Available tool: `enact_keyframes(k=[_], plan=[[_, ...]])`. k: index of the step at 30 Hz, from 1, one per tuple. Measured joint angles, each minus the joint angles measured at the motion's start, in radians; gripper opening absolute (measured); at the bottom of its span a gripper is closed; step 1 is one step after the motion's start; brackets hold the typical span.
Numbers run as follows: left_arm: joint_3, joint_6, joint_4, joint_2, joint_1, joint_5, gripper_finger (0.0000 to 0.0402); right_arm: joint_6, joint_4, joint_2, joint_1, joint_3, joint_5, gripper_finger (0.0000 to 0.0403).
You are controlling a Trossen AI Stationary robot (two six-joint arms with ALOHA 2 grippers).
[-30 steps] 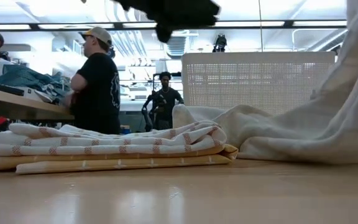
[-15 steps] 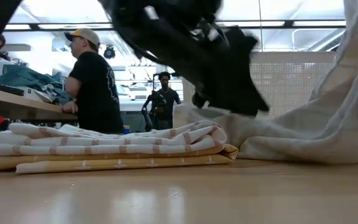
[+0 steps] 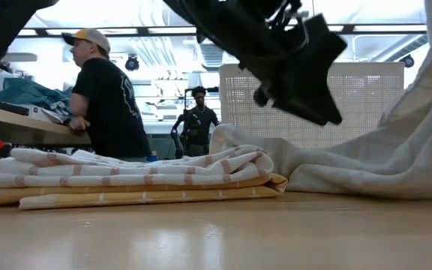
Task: Fold towel
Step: Fold the light gray patterned towel
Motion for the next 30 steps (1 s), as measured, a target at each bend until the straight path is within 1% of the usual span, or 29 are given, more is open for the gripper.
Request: enact_keyframes(k=[3,4,8,9,12,16,18,19,21,22,23,25,28,30], plan=[[0.000,0.007,-0.026,-0.001,0.024,0.002,0.0158,0.006,-0.001,0.000,0.000,-0.011,0.000,0.0000],[-0.009,0.000,-0.028,-0.001,0.032,0.017,0.0156,0.008,-0.002,0.000,0.000,-0.015,0.000,0.0000],[-0.060,-0.071,0.006,0.000,0.066,0.208,0.0145,0.009,-0.001,0.000,0.000,-0.023,0.000,0.0000],[-0.075,-0.096,0.014,0.000,0.072,0.233,0.0143,0.008,-0.001,0.000,0.000,-0.024,0.000,0.0000],[-0.131,-0.150,0.033,0.000,0.080,0.250,0.0136,0.007,-0.001,0.000,0.000,-0.026,0.000,0.0000],[-0.171,-0.157,0.076,0.001,0.077,0.260,0.0125,0.006,-0.001,0.000,0.000,-0.026,0.000,0.0000],[-0.188,-0.152,0.095,0.001,0.066,0.259,0.0110,0.006,-0.001,0.000,0.000,-0.026,0.000,0.0000],[-0.191,-0.144,0.093,0.000,0.058,0.253,0.0096,0.005,-0.001,0.000,0.000,-0.026,0.000,0.0000],[-0.192,-0.113,0.090,-0.015,0.035,0.228,0.0051,0.004,-0.001,0.000,0.000,-0.029,0.000,0.0000],[-0.192,-0.100,0.081,-0.034,0.021,0.204,0.0027,0.004,-0.001,0.000,0.001,-0.032,0.000,0.0000],[-0.192,-0.091,0.066,-0.051,0.006,0.174,0.0014,0.005,-0.001,0.000,0.005,-0.037,-0.001,0.0000],[-0.192,-0.076,0.031,-0.102,-0.024,0.096,0.0010,0.018,0.000,-0.003,0.015,-0.047,-0.017,0.0000],[-0.192,-0.051,-0.107,-0.187,-0.077,-0.044,0.0003,0.083,0.000,-0.009,0.038,-0.074,-0.056,0.0000],[-0.193,-0.051,-0.183,-0.253,-0.110,-0.113,0.0002,0.131,0.000,-0.011,0.054,-0.105,-0.064,0.0000]])
